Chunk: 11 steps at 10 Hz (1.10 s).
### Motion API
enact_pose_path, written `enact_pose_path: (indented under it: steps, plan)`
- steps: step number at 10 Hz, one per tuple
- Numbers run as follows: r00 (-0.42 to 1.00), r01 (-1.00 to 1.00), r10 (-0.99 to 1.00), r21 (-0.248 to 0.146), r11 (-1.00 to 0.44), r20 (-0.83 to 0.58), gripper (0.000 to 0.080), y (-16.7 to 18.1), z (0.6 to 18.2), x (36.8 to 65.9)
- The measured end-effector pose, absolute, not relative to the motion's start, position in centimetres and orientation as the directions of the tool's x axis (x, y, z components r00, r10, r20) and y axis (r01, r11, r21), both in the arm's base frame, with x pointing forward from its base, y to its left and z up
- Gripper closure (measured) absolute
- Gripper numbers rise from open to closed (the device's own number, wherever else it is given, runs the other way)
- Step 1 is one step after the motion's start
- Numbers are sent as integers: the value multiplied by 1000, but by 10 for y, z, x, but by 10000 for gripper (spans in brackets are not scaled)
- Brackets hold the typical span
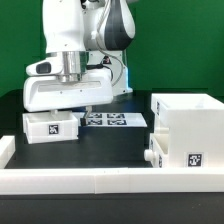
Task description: Assemble drawer
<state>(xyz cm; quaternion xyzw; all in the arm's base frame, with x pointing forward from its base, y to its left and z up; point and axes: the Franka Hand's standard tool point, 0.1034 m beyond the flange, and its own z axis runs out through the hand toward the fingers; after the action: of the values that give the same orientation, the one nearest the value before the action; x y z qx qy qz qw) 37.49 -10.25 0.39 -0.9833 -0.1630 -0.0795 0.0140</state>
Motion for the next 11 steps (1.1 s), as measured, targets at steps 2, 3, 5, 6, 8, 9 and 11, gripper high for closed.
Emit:
enact_pose_path:
  steps: [2,3,5,6,8,9,11]
  plan:
    - [933,326,321,-2,-945,161,686,-101,4,375]
    - [932,328,323,-2,-945,161,686,-99,4,376]
    - [928,340,335,-3,-940,162,758,-94,4,377]
    - [927,344,339,-3,-939,162,758,-92,4,378]
    - [922,357,352,-2,-934,163,758,-86,5,380]
    - [913,379,374,-1,-925,164,758,-79,11,387]
    - [878,461,454,-10,-887,150,758,-58,32,412]
